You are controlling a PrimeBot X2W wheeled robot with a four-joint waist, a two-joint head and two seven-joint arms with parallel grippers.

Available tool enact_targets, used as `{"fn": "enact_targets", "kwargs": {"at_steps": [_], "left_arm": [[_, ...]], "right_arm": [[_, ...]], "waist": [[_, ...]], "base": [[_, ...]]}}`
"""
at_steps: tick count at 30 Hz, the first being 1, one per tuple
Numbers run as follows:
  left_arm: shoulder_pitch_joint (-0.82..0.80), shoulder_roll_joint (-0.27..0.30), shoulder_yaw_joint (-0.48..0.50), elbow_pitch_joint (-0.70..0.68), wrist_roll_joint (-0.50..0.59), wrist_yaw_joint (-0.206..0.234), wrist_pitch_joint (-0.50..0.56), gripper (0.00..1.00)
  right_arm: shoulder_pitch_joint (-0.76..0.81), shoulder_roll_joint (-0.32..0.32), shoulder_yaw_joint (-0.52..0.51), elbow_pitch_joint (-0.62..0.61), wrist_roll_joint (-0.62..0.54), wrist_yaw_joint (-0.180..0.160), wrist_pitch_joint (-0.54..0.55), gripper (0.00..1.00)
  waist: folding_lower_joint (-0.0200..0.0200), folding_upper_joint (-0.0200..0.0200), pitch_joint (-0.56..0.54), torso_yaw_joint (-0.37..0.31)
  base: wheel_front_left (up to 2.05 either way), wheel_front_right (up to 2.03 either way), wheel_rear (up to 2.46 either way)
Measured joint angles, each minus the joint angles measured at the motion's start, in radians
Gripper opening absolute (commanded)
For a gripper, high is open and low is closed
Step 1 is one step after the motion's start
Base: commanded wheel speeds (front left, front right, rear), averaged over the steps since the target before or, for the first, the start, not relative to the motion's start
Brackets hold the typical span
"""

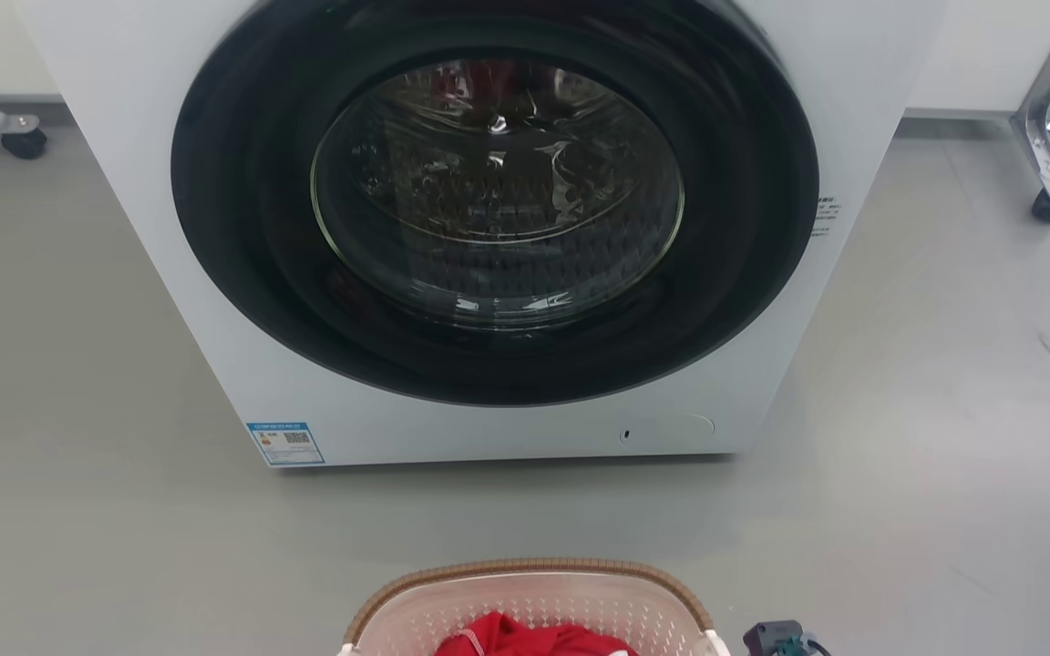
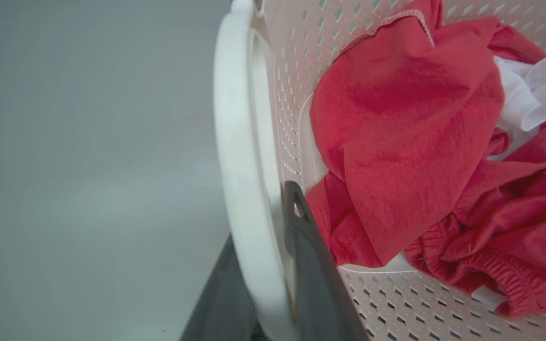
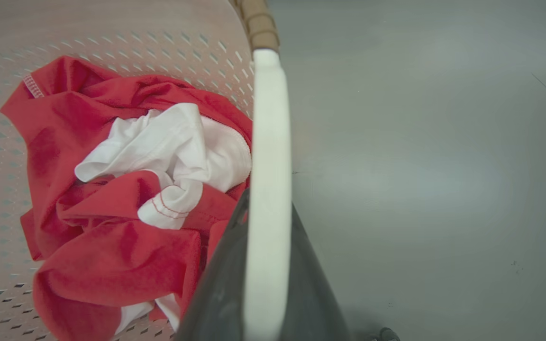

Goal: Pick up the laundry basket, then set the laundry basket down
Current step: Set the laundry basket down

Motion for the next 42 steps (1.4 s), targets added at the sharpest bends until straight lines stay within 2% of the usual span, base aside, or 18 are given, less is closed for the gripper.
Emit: {"fn": "enact_targets", "kwargs": {"at_steps": [14,42], "left_arm": [[-0.151,0.005,0.007,-0.03,-0.017,0.026,-0.03,0.0],[-0.456,0.007,0.024,-0.031,0.009,0.052,-0.079,0.0]], "right_arm": [[-0.196,-0.004,-0.001,0.022,-0.008,0.0,-0.022,0.0],[-0.52,-0.009,-0.016,0.081,-0.083,0.0,-0.062,0.0]], "waist": [[0.0001,0.0001,0.139,-0.001],[0.0002,0.0001,0.561,0.003]], "base": [[0.0,0.0,0.0],[0.0,0.0,0.0]]}}
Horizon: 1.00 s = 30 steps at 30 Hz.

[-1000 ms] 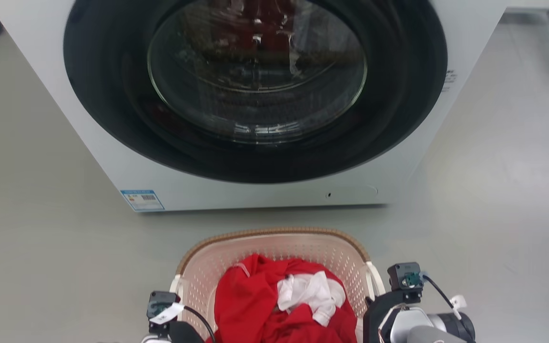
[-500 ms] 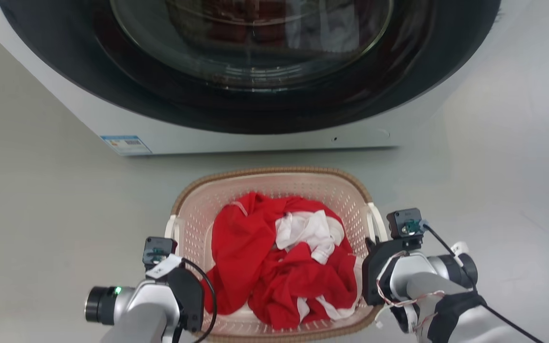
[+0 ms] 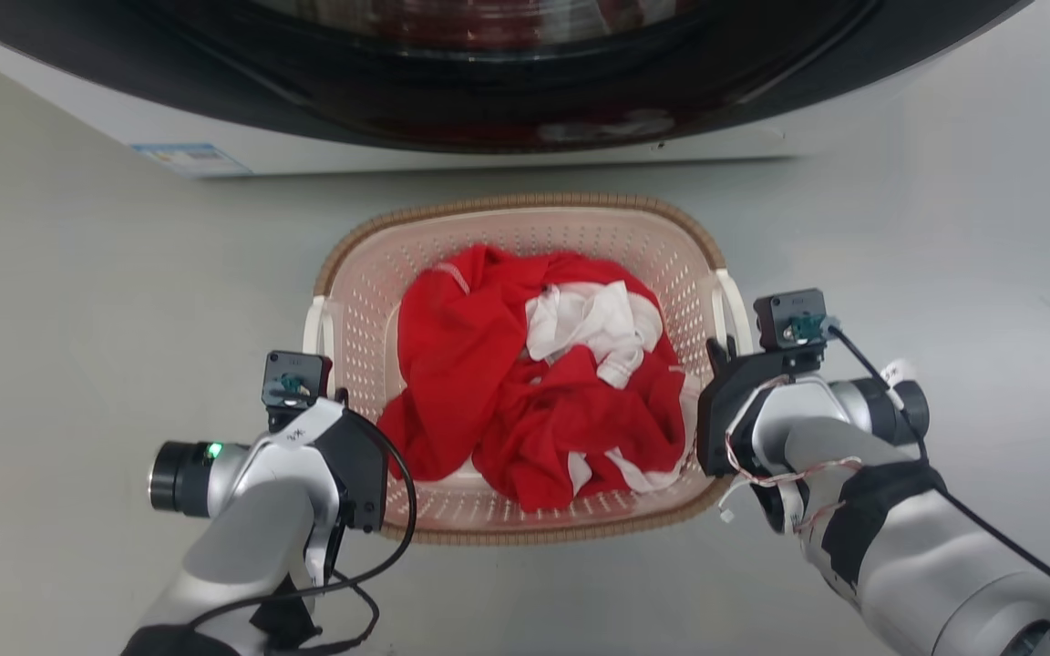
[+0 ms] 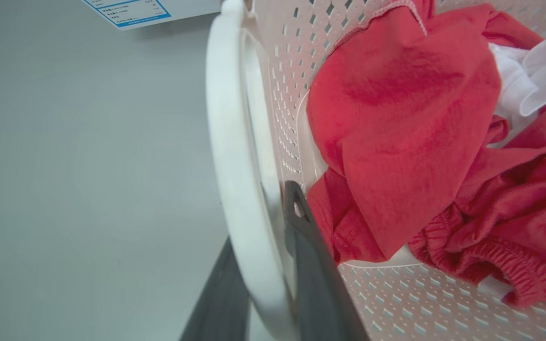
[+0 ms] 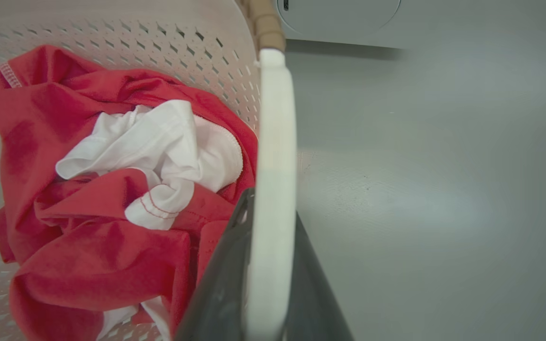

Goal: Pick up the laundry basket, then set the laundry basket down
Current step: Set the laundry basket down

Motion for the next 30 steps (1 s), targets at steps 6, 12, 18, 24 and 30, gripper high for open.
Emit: {"fn": "enact_targets", "kwargs": {"at_steps": [6,12,18,24,30], "left_arm": [[-0.066,0.003,0.007,0.0,0.002,0.0,-0.009,0.0],[-0.114,0.004,0.013,0.004,0.009,0.0,-0.026,0.0],[-0.129,0.004,0.014,0.016,0.009,0.0,-0.044,0.0],[-0.161,0.004,0.018,0.026,0.012,0.0,-0.063,0.0],[-0.183,0.005,0.018,0.035,0.017,0.0,-0.079,0.0]], "right_arm": [[-0.069,-0.002,-0.008,0.005,-0.01,0.0,-0.014,0.0],[-0.108,-0.006,-0.012,0.007,-0.016,0.0,-0.035,0.0],[-0.116,-0.006,-0.012,0.008,-0.018,0.0,-0.053,0.0],[-0.143,-0.006,-0.012,0.011,-0.024,0.0,-0.07,0.0],[-0.156,-0.006,-0.012,0.014,-0.025,0.0,-0.086,0.0]], "waist": [[0.0,0.0,0.09,0.001],[0.0,0.0,0.173,0.003],[-0.0001,0.0001,0.227,0.005],[-0.0001,0.0,0.246,0.009],[-0.0003,-0.0001,0.255,0.014]], "base": [[0.0,0.0,0.0],[0.0,0.0,0.0],[0.0,0.0,0.0],[0.0,0.0,0.0],[0.0,0.0,0.0]]}}
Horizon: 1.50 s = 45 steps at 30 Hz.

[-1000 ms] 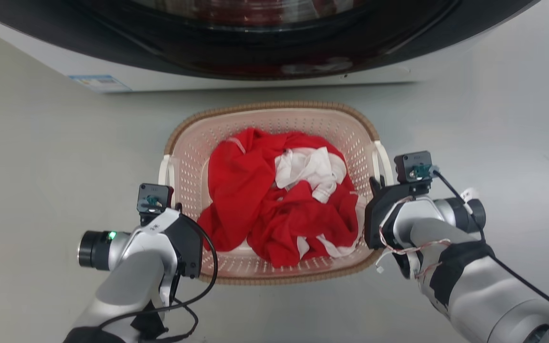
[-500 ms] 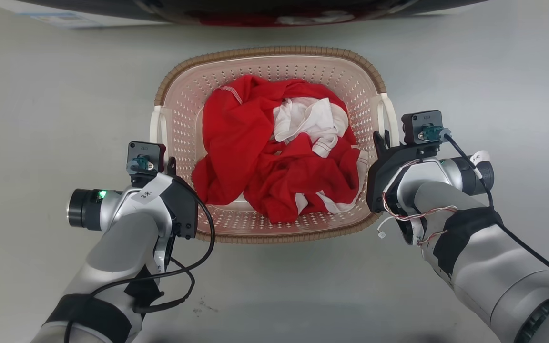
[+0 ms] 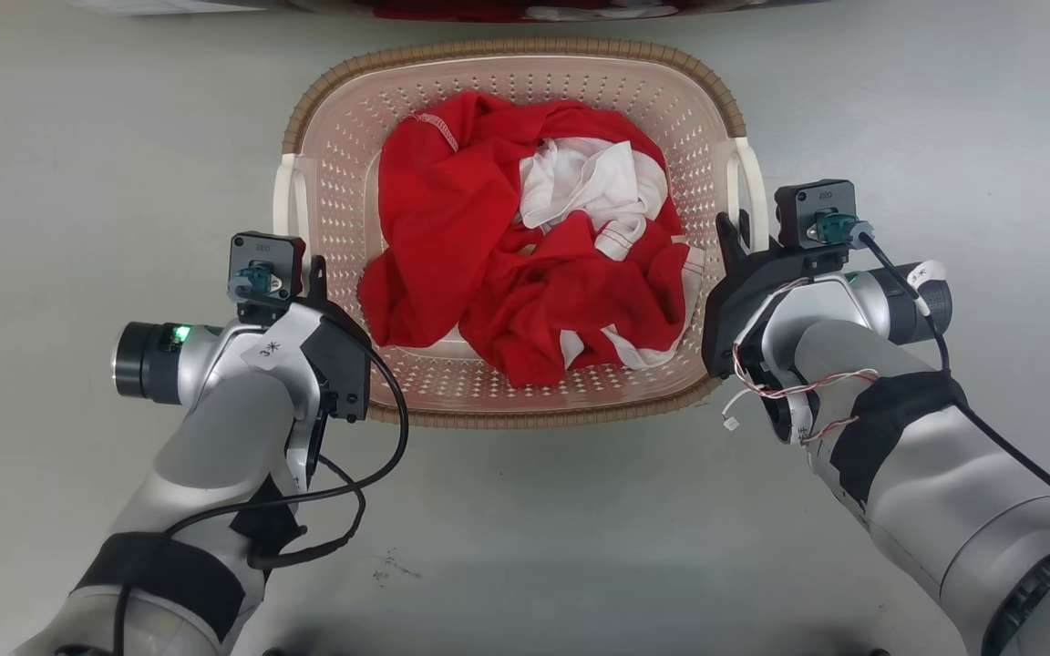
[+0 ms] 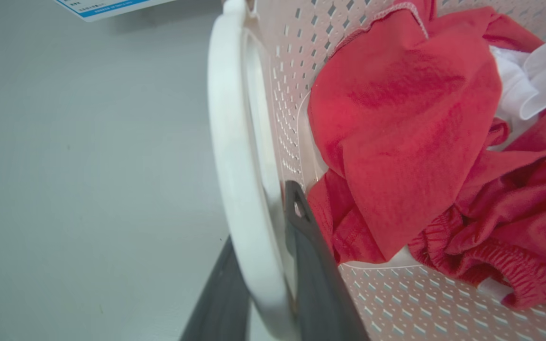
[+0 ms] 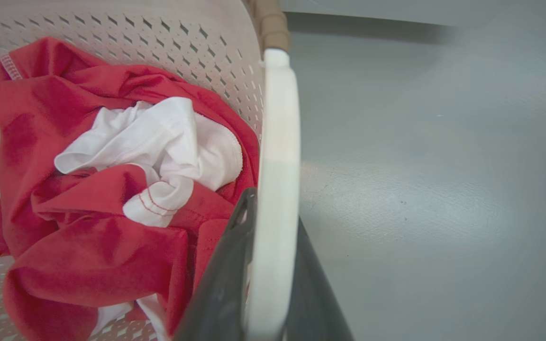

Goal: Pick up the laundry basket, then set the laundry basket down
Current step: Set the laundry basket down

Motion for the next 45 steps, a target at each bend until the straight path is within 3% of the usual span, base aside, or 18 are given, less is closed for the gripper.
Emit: {"fn": "enact_targets", "kwargs": {"at_steps": [7,8,12,13,14,15,17,19,45], "left_arm": [[-0.01,-0.002,-0.001,0.014,0.003,0.0,-0.018,0.0],[-0.015,-0.002,-0.001,0.017,0.004,0.0,-0.02,0.0],[-0.022,-0.002,-0.001,0.025,0.005,0.0,-0.036,0.0],[-0.025,-0.002,-0.001,0.026,0.005,0.0,-0.036,0.0],[-0.027,-0.002,-0.001,0.027,0.005,0.0,-0.04,0.0],[-0.03,-0.003,-0.001,0.029,0.005,0.0,-0.043,0.18],[-0.034,-0.006,-0.001,0.033,0.005,0.0,-0.045,0.44],[-0.034,-0.011,0.0,0.039,0.005,0.0,-0.044,1.0],[0.038,-0.018,0.031,0.071,-0.017,0.0,-0.087,1.0]], "right_arm": [[-0.003,0.001,0.0,0.001,-0.001,0.0,-0.015,0.0],[-0.004,0.001,0.0,0.002,-0.005,0.0,-0.018,0.05],[-0.005,0.001,0.007,0.006,-0.018,0.0,-0.02,0.36],[-0.005,0.002,0.008,0.006,-0.019,0.001,-0.02,0.5],[-0.005,0.003,0.008,0.006,-0.019,0.002,-0.022,0.8],[-0.005,0.005,0.008,0.006,-0.019,0.002,-0.025,1.0],[-0.005,0.01,0.009,0.006,-0.019,0.007,-0.029,1.0],[-0.005,0.019,0.01,0.006,-0.019,0.011,-0.036,1.0],[0.062,0.029,0.012,0.049,-0.012,0.012,-0.058,1.0]], "waist": [[0.0,0.0,0.007,0.006],[0.0,0.0,0.007,0.006],[0.0,0.0,0.005,0.008],[0.0,0.0,0.004,0.009],[0.0,0.0,0.003,0.009],[0.0,0.0,0.001,0.009],[0.0,0.0,-0.005,0.009],[0.0,0.0,-0.012,0.01],[-0.0001,-0.0001,-0.196,0.001]], "base": [[0.0,0.0,0.0],[0.0,0.0,0.0],[0.0,0.0,0.0],[0.0,0.0,0.0],[0.0,0.0,0.0],[0.0,0.0,0.0],[0.0,0.0,0.0],[0.0,0.0,0.0],[0.0,0.0,0.0]]}}
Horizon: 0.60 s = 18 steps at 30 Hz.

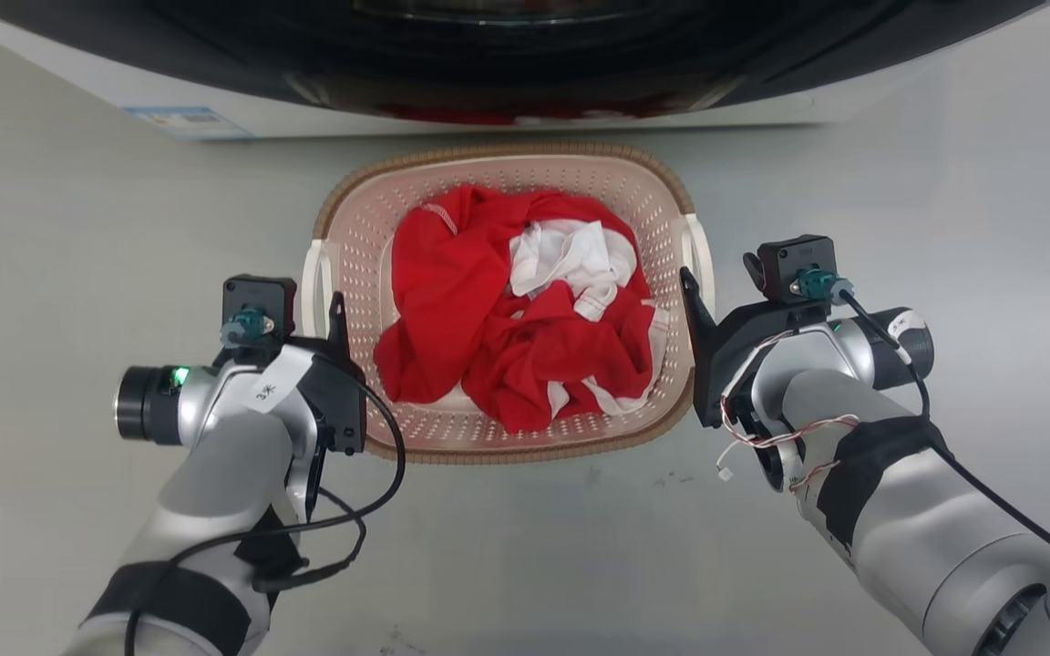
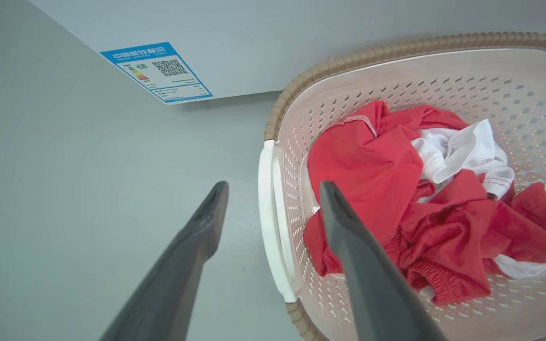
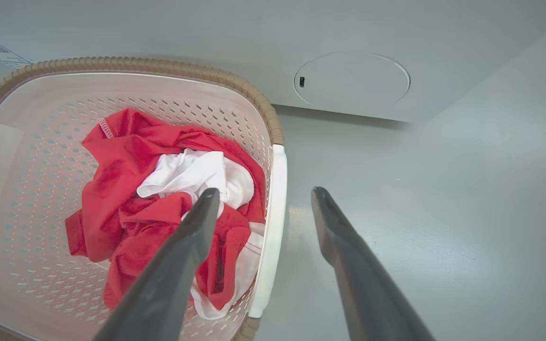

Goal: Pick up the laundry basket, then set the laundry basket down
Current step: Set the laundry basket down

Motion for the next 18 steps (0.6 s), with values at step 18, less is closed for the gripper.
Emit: {"fn": "enact_targets", "kwargs": {"at_steps": [18], "left_arm": [[0.123,0.012,0.037,-0.038,-0.012,-0.028,-0.028,1.0]], "right_arm": [[0.09,0.002,-0.053,-0.01,0.024,0.012,-0.05,1.0]], "waist": [[0.0,-0.0001,-0.23,-0.016]], "base": [[0.0,0.0,0.0]]}}
